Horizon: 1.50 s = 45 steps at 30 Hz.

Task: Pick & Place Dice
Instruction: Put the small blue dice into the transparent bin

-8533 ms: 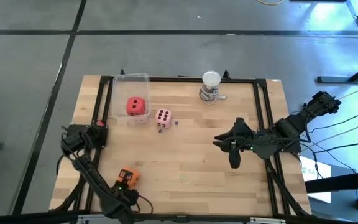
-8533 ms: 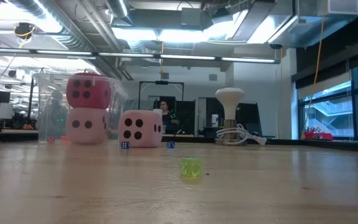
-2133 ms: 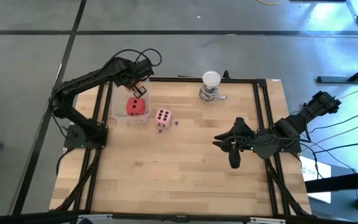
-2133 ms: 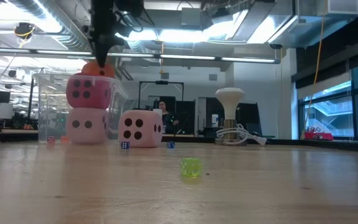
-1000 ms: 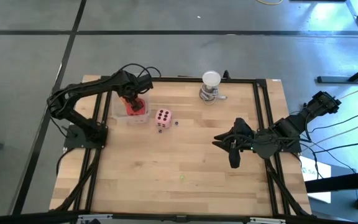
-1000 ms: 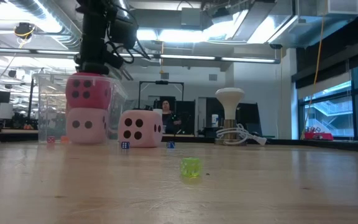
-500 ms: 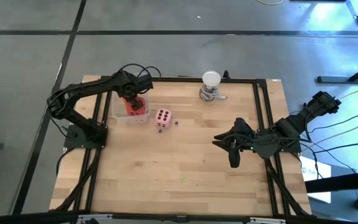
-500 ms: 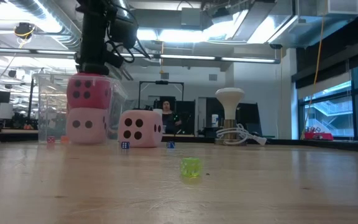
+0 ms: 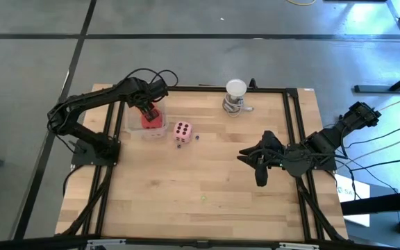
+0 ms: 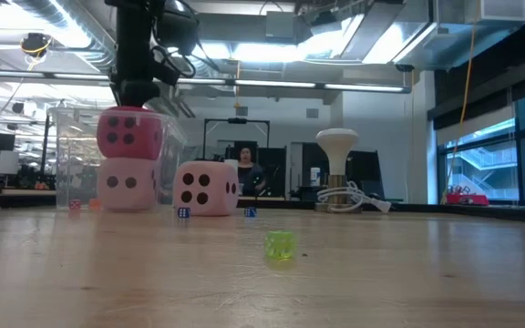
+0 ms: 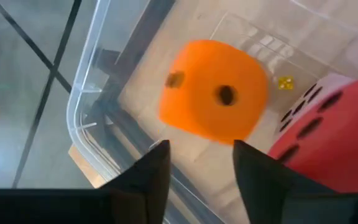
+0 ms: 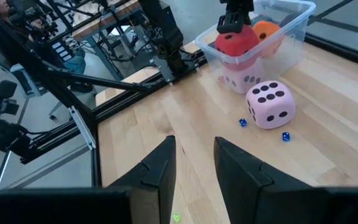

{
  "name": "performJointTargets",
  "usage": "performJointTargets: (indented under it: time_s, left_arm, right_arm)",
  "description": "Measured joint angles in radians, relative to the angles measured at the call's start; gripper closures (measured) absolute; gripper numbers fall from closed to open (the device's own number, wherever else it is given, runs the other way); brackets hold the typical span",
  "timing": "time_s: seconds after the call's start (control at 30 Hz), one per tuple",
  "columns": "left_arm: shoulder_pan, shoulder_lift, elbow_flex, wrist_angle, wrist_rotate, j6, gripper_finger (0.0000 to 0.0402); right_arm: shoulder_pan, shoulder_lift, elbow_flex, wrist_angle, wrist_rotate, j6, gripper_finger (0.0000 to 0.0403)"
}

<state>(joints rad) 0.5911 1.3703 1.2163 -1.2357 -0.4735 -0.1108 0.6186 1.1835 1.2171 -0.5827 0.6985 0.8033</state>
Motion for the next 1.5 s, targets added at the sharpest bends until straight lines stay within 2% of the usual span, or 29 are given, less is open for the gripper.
performJointTargets:
  time_s: [0.13,0.3,0.4,0.5,0.67,0.8,0.93,1.07,1.27,1.37,1.5]
  left_arm:
    - [0.0,-0.027,0.0,-0.006,0.003,0.003,0.0206]
    - [0.0,-0.112,0.0,0.002,0.039,-0.002,0.0197]
    - [0.0,-0.195,0.0,0.021,0.121,-0.026,0.02]
    - [0.0,-0.287,0.0,0.072,0.265,-0.07,0.0203]
    - [-0.042,-0.42,0.0,0.209,0.467,-0.144,0.0203]
    - [-0.124,-0.49,0.0,0.307,0.562,-0.218,0.0208]
    - [-0.259,-0.529,0.0,0.404,0.622,-0.327,0.0214]
    - [-0.463,-0.52,0.0,0.539,0.563,-0.376,0.0219]
    - [-0.759,-0.478,0.0,0.661,0.337,-0.36,0.0222]
    - [-0.867,-0.458,0.0,0.649,0.213,-0.372,0.0222]
    - [-0.965,-0.424,0.0,0.64,0.091,-0.384,0.0222]
  right_arm:
    - [0.0,0.0,0.0,0.0,0.001,0.0,0.0293]
    - [0.0,0.0,0.0,0.0,0.01,0.0,0.0293]
    - [-0.003,0.0,0.0,0.0,0.077,0.014,0.0293]
    - [-0.045,0.005,0.0,0.0,0.104,0.049,0.0293]
    - [-0.157,0.044,0.0,0.0,0.037,-0.027,0.0293]
    - [-0.251,0.106,0.0,0.011,-0.007,-0.085,0.0293]
    - [-0.338,0.177,0.0,0.046,-0.096,-0.083,0.0293]
    - [-0.401,0.256,0.0,0.192,-0.233,-0.126,0.0293]
    - [-0.455,0.374,0.0,0.269,-0.242,-0.184,0.029]
    - [-0.462,0.42,0.0,0.27,-0.281,-0.189,0.0268]
    - [-0.46,0.479,0.0,0.273,-0.299,-0.222,0.0214]
